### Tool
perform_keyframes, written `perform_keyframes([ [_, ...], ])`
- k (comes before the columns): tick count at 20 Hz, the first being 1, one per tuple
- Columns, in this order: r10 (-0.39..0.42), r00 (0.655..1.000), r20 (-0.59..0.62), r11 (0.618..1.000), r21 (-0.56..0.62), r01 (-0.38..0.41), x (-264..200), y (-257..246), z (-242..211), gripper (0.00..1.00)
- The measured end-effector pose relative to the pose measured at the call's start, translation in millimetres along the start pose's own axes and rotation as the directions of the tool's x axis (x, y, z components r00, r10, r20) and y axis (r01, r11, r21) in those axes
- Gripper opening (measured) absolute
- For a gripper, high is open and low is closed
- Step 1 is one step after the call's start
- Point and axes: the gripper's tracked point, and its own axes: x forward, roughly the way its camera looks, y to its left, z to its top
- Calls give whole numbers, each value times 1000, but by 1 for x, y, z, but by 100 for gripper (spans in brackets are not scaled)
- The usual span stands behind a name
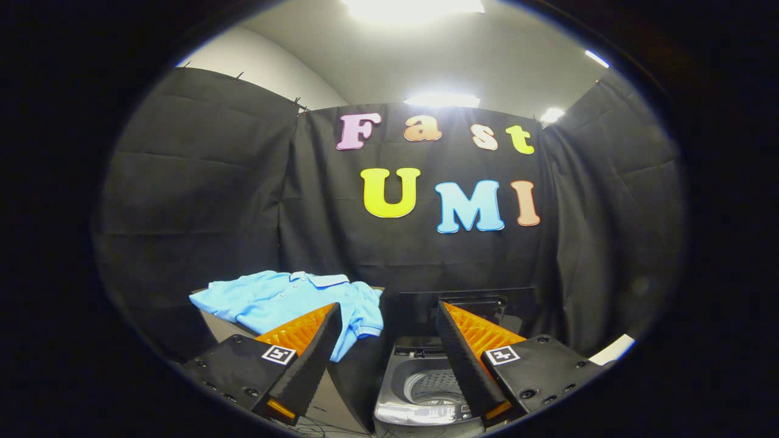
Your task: Put the clothes into the washing machine and then close the washing machine lid.
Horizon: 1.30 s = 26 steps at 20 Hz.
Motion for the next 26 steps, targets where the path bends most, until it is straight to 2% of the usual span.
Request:
perform_keyframes([
  [13,177,983,-54,984,30,-175,66,70,5,97],
  [26,271,951,-148,962,25,-271,119,135,8,97],
])
